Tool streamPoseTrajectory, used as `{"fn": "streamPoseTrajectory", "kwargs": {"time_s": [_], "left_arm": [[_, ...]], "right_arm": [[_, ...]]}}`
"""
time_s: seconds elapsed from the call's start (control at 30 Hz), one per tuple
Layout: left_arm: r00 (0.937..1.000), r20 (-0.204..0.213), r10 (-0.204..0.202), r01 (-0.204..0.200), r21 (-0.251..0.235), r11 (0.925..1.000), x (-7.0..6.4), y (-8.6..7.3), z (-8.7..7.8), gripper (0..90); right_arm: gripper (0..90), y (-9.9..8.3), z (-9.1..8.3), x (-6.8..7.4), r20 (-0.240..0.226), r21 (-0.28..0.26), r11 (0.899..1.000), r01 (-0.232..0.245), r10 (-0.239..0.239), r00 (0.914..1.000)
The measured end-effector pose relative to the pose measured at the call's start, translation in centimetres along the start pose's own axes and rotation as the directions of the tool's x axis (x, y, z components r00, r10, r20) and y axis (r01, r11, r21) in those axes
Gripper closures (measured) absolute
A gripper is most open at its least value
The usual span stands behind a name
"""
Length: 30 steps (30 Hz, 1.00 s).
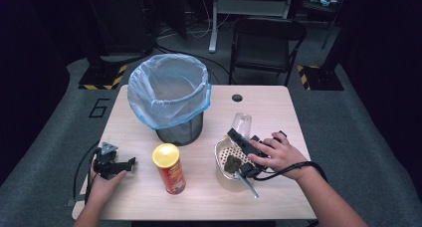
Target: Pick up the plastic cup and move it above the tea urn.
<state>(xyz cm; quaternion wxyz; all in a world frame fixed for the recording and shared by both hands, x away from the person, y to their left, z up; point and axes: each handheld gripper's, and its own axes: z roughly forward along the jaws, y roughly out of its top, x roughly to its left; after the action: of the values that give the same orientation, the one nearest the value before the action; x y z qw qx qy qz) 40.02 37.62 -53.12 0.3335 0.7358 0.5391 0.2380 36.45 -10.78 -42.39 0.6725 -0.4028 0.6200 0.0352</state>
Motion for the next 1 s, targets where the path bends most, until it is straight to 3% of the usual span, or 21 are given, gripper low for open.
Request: {"fn": "streamPoseTrajectory", "kwargs": {"time_s": [0.03, 0.13, 0.17, 0.3, 0.57, 0.7, 0.77, 0.8, 0.83, 0.9, 0.93, 0.97, 1.0], "left_arm": [[1.0, 0.0, -0.001, 0.001, 0.0, 1.0, 0.0, 0.0, 0.0, 13.0], [1.0, 0.004, -0.008, 0.008, -0.002, 1.0, 0.0, 0.0, 0.0, 13.0], [1.0, 0.003, -0.004, 0.004, -0.001, 1.0, 0.0, 0.0, 0.0, 13.0], [1.0, 0.003, -0.006, 0.006, -0.001, 1.0, 0.0, 0.0, 0.0, 13.0], [1.0, 0.004, -0.007, 0.007, -0.001, 1.0, 0.0, 0.0, 0.0, 13.0], [1.0, 0.003, -0.007, 0.007, -0.002, 1.0, 0.0, 0.0, 0.0, 13.0], [1.0, 0.003, -0.007, 0.007, -0.002, 1.0, 0.0, 0.0, 0.0, 13.0], [1.0, 0.003, -0.007, 0.007, -0.002, 1.0, 0.0, 0.0, 0.0, 13.0], [1.0, 0.004, -0.007, 0.007, -0.001, 1.0, 0.0, 0.0, 0.0, 13.0], [1.0, 0.004, -0.008, 0.008, -0.002, 1.0, 0.0, 0.0, 0.0, 13.0], [1.0, 0.004, -0.008, 0.008, -0.002, 1.0, 0.0, 0.0, 0.0, 13.0], [1.0, 0.004, -0.007, 0.007, -0.001, 1.0, 0.0, 0.0, 0.0, 13.0], [1.0, 0.004, -0.007, 0.007, -0.001, 1.0, 0.0, 0.0, 0.0, 13.0]], "right_arm": [[36.1, -0.1, 0.0, 0.0, -0.014, -0.007, 1.0, 0.03, -0.03, 0.9995], [35.9, -0.1, 0.0, 0.0, -0.013, -0.009, 1.0, 0.028, -0.028, 0.9995], [35.9, 0.0, 0.0, 0.1, -0.008, -0.004, 1.0, -0.013, 0.013, 0.9999], [35.8, -0.1, -0.2, 0.1, -0.027, 0.003, 0.999, -0.045, 0.045, 0.9986], [35.7, 0.1, -0.2, -0.6, -0.007, -0.033, 0.999, -0.037, 0.036, 0.9993], [35.3, 0.1, -0.1, -0.8, -0.01, -0.045, 0.997, -0.056, 0.055, 0.9984], [35.1, 0.0, 0.1, -1.2, -0.027, -0.08, 0.995, -0.054, 0.052, 0.9983], [35.1, -0.1, 0.0, -1.2, 0.035, -0.054, 0.991, -0.119, 0.121, 0.992], [35.1, -0.1, -0.1, -1.3, 0.037, -0.057, 0.989, -0.14, 0.142, 0.9891], [35.0, -0.4, -0.1, -1.7, 0.033, -0.077, 0.973, -0.218, 0.221, 0.9746], [35.0, -0.4, -0.1, -1.7, 0.033, -0.077, 0.973, -0.218, 0.221, 0.9746], [35.0, -0.5, -0.1, -1.8, 0.022, -0.091, 0.959, -0.269, 0.272, 0.9621], [35.0, -0.5, -0.1, -1.8, 0.022, -0.091, 0.959, -0.269, 0.272, 0.9621]]}}
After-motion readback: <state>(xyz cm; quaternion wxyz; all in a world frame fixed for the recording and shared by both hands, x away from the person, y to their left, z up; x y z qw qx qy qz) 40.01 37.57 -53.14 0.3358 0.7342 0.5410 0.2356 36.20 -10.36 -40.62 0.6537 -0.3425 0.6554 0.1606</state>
